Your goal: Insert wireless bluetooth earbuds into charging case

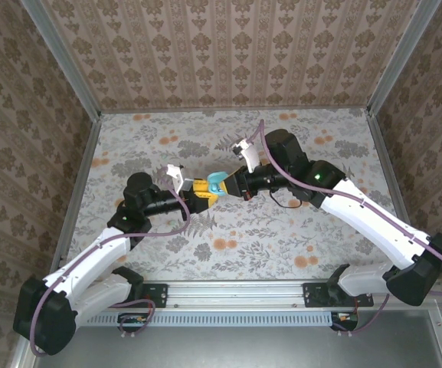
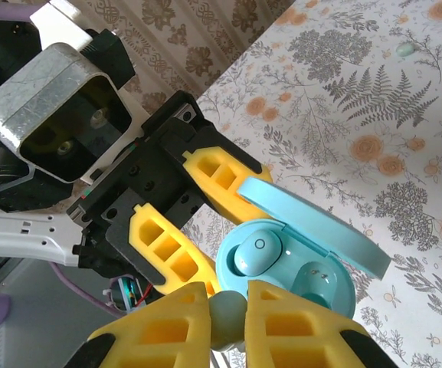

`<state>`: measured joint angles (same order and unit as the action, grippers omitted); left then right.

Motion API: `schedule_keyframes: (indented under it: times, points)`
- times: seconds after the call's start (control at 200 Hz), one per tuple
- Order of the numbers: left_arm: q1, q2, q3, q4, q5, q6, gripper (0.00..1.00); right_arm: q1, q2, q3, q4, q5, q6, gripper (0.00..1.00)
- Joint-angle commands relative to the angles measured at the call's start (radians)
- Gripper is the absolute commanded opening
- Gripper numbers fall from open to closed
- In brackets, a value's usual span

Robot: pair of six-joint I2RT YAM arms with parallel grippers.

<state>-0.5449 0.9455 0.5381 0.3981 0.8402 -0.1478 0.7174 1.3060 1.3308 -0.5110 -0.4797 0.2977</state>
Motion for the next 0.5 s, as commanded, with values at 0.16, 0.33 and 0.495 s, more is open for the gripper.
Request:
schedule_keyframes:
  times: [0.16, 0.33, 0.495]
  points:
    - [-0.009, -0.031, 0.032, 0.028, 0.052, -0.027, 0.10, -0.003, 0.023, -0.029, 0.013, -0.007, -0.014, 0.13]
    - [-0.009, -0.039, 0.033, 0.024, 0.050, -0.025, 0.10, -0.013, 0.022, -0.043, -0.006, -0.011, -0.021, 0.13]
    - [-0.009, -0.040, 0.037, 0.021, 0.054, -0.029, 0.10, -0.032, 0.020, -0.050, -0.020, -0.019, -0.023, 0.13]
